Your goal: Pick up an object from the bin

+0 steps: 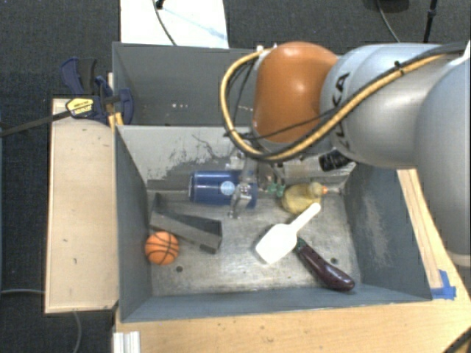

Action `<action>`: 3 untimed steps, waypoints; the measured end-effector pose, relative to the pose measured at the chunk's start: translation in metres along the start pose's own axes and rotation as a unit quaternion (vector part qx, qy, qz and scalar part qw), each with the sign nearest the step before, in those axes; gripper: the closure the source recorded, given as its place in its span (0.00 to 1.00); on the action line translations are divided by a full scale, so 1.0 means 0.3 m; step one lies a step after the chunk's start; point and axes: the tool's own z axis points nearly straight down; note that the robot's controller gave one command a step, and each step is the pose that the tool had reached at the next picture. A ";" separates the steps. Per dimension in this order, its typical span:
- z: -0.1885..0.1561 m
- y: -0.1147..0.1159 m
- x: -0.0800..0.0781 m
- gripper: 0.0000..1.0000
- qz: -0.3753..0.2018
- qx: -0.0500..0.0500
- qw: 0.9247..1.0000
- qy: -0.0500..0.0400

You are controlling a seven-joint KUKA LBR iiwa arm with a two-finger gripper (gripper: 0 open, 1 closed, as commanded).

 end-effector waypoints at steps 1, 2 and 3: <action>-0.021 0.170 0.070 1.00 -0.152 0.000 0.988 -0.002; -0.021 0.170 0.069 1.00 -0.152 -0.001 0.988 -0.001; -0.118 0.172 0.074 1.00 -0.152 0.000 0.988 0.002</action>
Offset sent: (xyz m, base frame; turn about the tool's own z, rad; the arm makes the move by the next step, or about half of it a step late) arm 0.0000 0.0000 0.0000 0.0000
